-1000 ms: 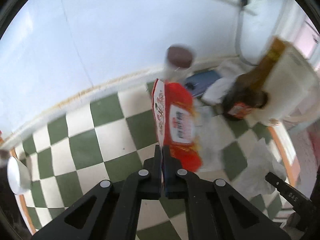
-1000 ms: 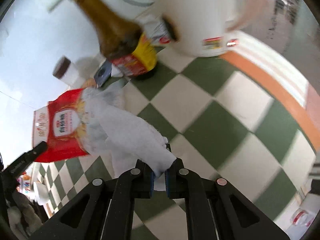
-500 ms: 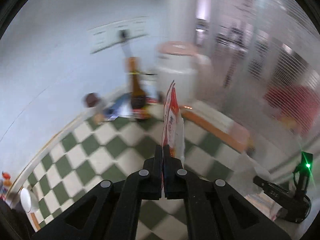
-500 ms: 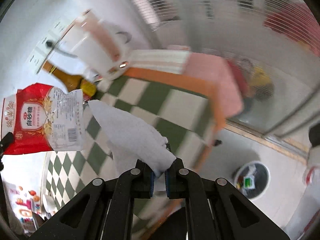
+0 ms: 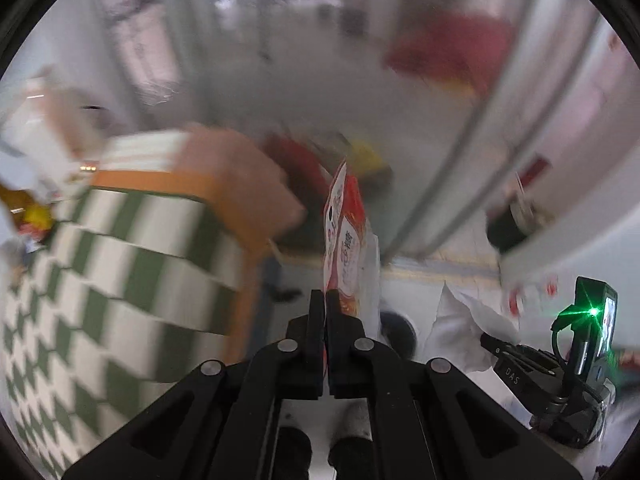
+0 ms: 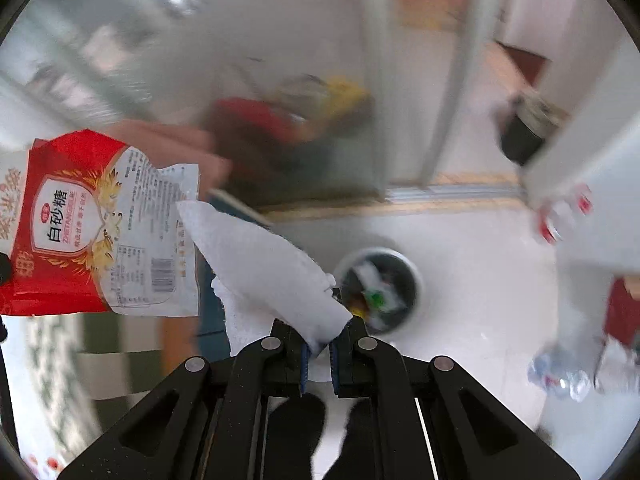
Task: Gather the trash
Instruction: 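Carry the sugar bag and tissue to the white bin and release both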
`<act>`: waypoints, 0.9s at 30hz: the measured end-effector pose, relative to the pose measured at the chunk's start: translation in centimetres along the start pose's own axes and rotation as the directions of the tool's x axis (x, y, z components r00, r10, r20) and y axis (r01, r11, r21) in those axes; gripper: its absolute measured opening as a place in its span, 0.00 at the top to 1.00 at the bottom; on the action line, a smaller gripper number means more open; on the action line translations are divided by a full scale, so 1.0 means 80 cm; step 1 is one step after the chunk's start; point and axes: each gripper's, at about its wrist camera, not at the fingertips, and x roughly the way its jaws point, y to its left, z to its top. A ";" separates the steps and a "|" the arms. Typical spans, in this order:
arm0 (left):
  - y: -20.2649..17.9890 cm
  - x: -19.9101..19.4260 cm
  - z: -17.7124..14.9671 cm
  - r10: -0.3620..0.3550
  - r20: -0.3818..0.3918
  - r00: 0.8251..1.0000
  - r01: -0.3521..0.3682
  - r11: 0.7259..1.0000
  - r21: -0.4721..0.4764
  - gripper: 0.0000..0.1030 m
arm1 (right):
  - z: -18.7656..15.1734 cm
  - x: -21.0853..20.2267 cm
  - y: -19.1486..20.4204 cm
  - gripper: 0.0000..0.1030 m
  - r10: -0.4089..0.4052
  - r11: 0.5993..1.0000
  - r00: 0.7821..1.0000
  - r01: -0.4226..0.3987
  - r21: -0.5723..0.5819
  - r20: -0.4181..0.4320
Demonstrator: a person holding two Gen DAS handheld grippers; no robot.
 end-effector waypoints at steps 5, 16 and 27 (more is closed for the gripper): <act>-0.083 0.144 -0.034 -0.009 -0.148 0.989 0.025 0.994 0.103 1.00 | -0.023 0.101 -0.092 0.92 -0.049 0.991 0.995 0.059 0.120 -0.083; -0.153 0.471 -0.135 0.065 -0.382 0.922 0.019 0.977 0.212 1.00 | -0.085 0.375 -0.207 0.92 -0.059 0.963 0.976 0.110 0.246 -0.208; -0.173 0.644 -0.178 0.007 -0.555 0.832 0.085 0.987 0.139 0.98 | -0.084 0.543 -0.213 0.91 0.014 0.963 0.955 0.066 0.260 -0.296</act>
